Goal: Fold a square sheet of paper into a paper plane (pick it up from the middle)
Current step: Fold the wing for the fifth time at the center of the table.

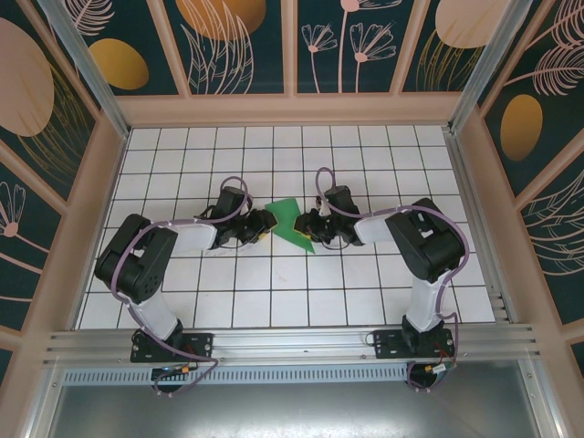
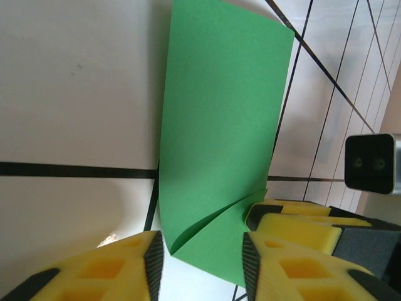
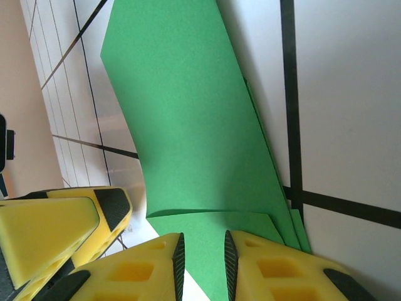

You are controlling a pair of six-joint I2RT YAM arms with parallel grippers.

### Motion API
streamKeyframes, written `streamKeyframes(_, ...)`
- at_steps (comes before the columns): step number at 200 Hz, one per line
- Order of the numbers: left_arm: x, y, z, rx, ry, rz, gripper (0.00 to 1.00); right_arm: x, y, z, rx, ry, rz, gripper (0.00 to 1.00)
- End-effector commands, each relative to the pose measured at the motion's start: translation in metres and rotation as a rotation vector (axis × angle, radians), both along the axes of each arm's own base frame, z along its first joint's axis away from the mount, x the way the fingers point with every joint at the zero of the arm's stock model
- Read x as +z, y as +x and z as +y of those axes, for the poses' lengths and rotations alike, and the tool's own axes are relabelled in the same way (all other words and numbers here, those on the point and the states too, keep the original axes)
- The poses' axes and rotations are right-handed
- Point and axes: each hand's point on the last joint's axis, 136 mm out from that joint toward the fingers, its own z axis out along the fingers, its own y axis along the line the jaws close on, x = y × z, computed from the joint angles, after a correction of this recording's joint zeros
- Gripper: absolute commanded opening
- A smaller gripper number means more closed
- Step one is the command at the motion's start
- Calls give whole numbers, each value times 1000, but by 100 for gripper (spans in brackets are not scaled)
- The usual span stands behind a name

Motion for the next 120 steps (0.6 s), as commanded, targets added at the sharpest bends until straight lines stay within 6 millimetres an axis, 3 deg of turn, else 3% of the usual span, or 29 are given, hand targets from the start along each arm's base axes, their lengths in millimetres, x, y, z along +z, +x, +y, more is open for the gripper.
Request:
streamKeyframes(1,-12,-1,0,-1,49,35,45,-27,-19,-14,-6,-57,104,27)
streamKeyframes(43,-18,-2,-5,-16,72,54,48,-28,-20,-14,-2,-60,105,27)
streamKeyframes(78,-6,1,-20,-57,-6,27,38,-28,-21,-14,-1,-63,106,27)
streamKeyframes(120,6,2,-28,-81,-60,-10,33,-27,-19,-14,1,-70,105,27)
